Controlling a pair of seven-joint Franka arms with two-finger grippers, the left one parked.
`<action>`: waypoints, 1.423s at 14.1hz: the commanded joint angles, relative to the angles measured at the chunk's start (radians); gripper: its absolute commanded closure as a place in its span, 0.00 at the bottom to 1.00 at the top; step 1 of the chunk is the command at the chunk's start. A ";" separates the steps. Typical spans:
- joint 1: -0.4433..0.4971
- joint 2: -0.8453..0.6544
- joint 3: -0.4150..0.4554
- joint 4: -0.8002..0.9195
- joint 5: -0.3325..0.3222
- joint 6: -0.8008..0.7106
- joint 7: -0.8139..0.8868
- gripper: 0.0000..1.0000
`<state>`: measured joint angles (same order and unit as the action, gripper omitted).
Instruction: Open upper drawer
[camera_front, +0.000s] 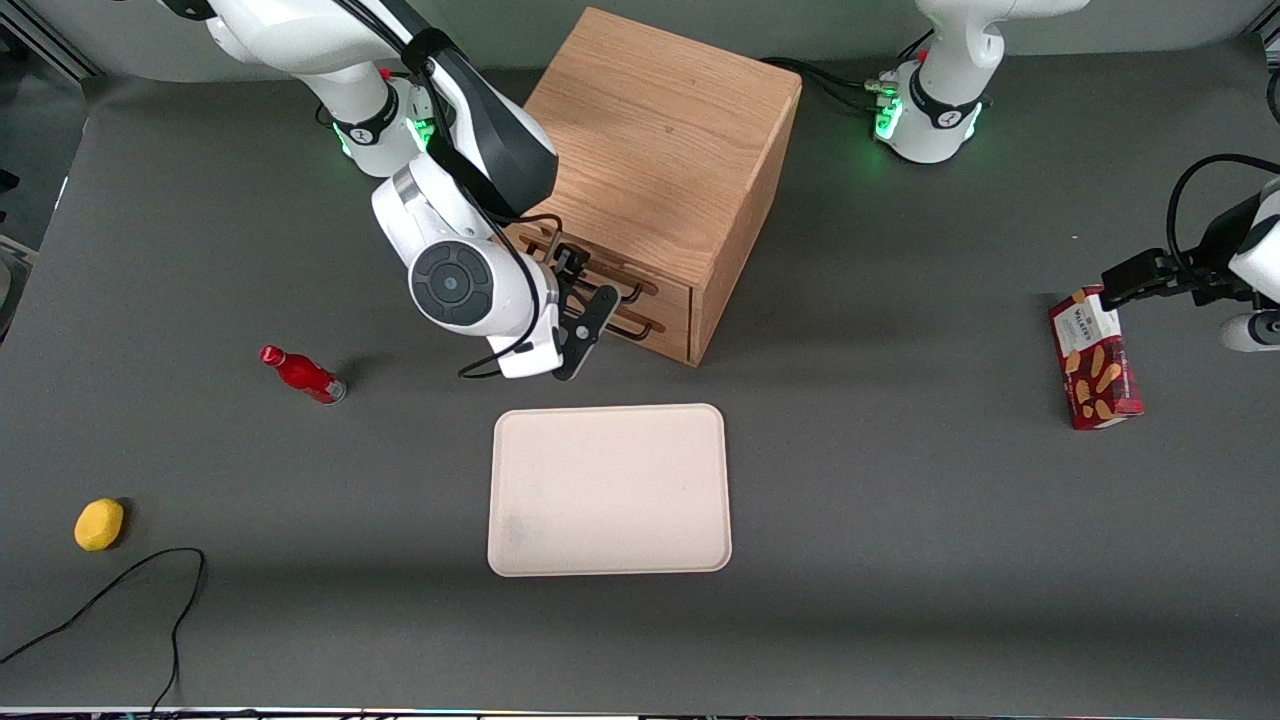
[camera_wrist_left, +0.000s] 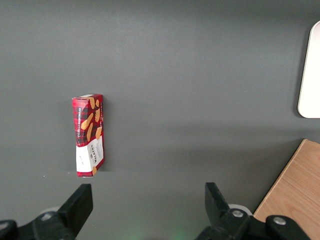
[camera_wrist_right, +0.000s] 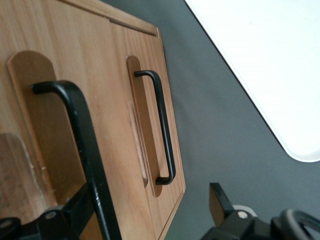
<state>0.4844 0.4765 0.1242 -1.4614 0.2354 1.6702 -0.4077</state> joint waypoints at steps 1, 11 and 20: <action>0.002 0.001 -0.006 -0.014 -0.011 0.034 -0.026 0.00; -0.015 0.008 -0.029 -0.011 -0.018 0.072 -0.080 0.00; -0.061 0.039 -0.034 0.003 -0.013 0.120 -0.083 0.00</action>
<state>0.4379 0.5018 0.0887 -1.4770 0.2306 1.7724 -0.4654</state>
